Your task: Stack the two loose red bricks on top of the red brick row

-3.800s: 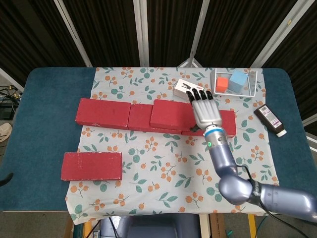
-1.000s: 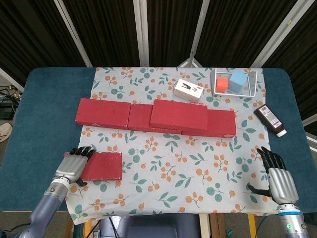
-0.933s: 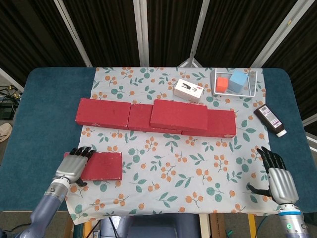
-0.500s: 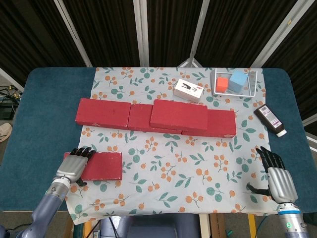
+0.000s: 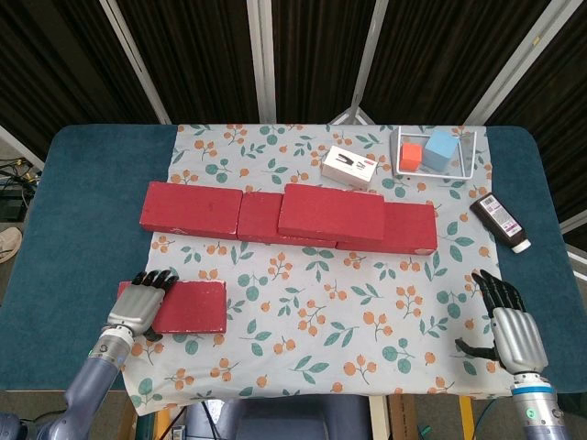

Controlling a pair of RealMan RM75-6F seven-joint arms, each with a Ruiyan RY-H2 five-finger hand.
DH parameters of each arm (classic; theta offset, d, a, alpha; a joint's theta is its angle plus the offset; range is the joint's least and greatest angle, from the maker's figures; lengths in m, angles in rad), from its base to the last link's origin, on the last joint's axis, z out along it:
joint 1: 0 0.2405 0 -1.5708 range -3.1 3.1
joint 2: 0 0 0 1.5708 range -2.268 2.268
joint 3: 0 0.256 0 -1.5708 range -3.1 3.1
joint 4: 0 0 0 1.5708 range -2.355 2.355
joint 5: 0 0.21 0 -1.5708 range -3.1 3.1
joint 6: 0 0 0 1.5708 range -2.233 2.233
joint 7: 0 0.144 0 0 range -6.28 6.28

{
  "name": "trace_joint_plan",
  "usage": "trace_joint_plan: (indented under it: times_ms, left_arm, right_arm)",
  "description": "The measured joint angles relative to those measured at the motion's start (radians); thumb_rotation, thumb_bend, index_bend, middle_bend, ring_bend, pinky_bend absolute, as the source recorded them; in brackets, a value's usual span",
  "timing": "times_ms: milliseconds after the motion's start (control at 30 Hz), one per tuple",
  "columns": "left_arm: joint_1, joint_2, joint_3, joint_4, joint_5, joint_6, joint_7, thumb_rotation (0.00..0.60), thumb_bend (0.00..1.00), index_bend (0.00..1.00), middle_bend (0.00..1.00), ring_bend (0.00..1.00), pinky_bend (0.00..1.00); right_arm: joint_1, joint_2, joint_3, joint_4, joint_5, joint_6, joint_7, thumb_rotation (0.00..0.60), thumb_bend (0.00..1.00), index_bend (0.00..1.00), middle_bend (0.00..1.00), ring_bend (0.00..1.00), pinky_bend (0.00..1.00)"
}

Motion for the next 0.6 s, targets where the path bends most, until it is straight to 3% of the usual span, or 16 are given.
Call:
trace_joint_plan:
  times_ms: [600]
  left_arm:
    - [-0.033, -0.021, -0.012, 0.043, -0.048, -0.033, 0.013, 0.600, 0.00, 0.00, 0.00, 0.00, 0.01]
  right_arm:
    - [0.000, -0.010, 0.004, -0.007, 0.015, -0.001, -0.031, 0.600, 0.08, 0.00, 0.00, 0.00, 0.00]
